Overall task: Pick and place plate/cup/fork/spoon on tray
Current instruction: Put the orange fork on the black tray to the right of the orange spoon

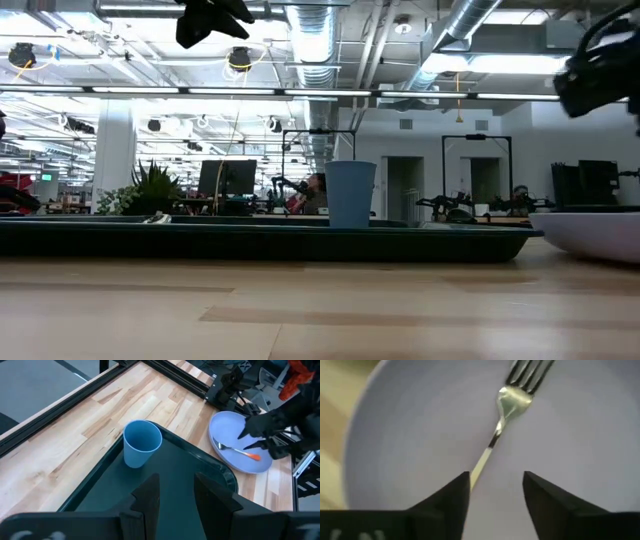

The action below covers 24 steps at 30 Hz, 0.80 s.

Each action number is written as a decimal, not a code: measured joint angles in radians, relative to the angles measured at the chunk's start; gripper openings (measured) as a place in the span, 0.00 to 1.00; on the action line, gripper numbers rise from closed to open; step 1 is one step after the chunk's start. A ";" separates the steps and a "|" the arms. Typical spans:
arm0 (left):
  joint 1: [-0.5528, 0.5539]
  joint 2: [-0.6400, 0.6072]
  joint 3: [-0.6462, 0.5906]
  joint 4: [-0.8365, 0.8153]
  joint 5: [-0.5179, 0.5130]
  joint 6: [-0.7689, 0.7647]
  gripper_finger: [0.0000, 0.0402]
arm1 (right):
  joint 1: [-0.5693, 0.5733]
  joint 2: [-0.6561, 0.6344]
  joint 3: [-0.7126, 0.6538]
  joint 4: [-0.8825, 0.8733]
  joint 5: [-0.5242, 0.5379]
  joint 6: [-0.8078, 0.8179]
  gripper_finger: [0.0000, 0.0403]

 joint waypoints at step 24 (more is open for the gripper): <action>0.000 0.000 0.000 0.006 -0.084 -0.034 0.26 | -0.068 0.077 -0.076 0.167 -0.062 0.003 0.39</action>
